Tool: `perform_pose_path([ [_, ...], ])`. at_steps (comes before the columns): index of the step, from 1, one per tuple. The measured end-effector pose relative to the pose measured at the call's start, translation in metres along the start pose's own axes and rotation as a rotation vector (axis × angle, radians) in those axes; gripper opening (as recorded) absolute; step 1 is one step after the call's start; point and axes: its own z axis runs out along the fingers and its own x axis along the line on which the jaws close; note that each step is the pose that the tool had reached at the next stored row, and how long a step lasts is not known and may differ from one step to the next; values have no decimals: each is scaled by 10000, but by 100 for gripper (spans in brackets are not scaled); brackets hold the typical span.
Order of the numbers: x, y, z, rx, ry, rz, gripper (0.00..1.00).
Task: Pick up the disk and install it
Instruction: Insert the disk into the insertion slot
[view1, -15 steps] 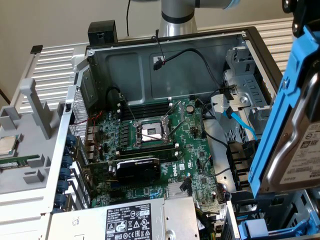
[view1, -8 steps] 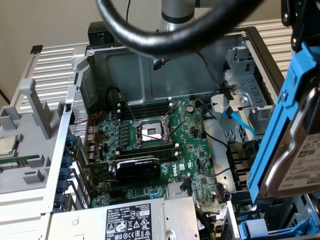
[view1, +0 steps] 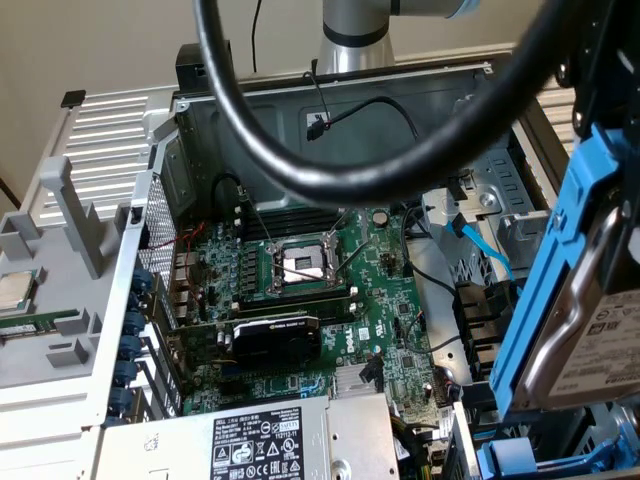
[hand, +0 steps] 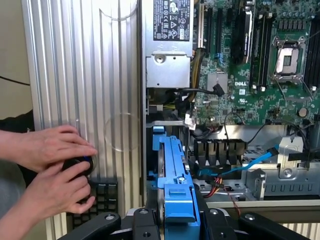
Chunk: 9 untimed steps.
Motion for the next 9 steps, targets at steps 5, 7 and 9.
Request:
perform_pose_path([
  [5,2,2,57,0,2,0,37],
  [7,3,6,79,-1,2,0,37],
  [9,5,8,102,0,0,0,37],
])
